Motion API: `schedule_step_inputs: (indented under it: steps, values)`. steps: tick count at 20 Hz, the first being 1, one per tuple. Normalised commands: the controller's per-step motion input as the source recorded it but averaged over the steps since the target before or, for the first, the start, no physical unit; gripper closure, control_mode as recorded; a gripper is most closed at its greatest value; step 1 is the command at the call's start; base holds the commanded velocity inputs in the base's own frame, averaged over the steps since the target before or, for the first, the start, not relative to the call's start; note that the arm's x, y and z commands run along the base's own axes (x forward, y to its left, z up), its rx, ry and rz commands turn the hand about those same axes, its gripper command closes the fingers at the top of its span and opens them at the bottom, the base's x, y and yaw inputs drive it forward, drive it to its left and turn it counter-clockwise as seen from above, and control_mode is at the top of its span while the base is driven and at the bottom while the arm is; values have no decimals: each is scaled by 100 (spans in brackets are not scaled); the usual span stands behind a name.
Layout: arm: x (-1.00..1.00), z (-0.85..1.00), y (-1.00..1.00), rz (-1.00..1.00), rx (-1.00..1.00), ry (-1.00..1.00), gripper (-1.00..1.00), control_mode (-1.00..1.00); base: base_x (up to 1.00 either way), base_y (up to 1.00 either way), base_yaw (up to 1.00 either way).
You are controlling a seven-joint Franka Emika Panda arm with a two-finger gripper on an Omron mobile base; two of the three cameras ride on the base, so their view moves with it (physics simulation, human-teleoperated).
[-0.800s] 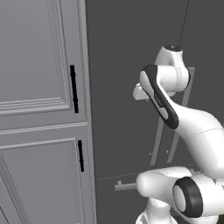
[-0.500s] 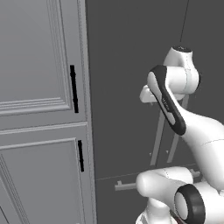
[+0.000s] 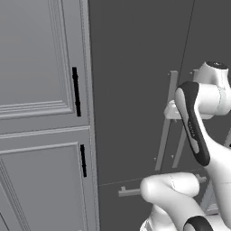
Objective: Grab a lemon wedge from the fridge and one ice cube from the ice bowl, and put them in the glass of lemonade.
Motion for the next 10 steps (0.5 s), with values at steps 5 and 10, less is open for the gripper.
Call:
schedule_step_inputs:
  steps: [5, 10]
  values:
    - [-22, -17, -2, -2, 0, 3, -100, -100, 0, 0, 0]
    - [-35, -16, 0, 0, 0, 2, -100, -100, 0, 0, 0]
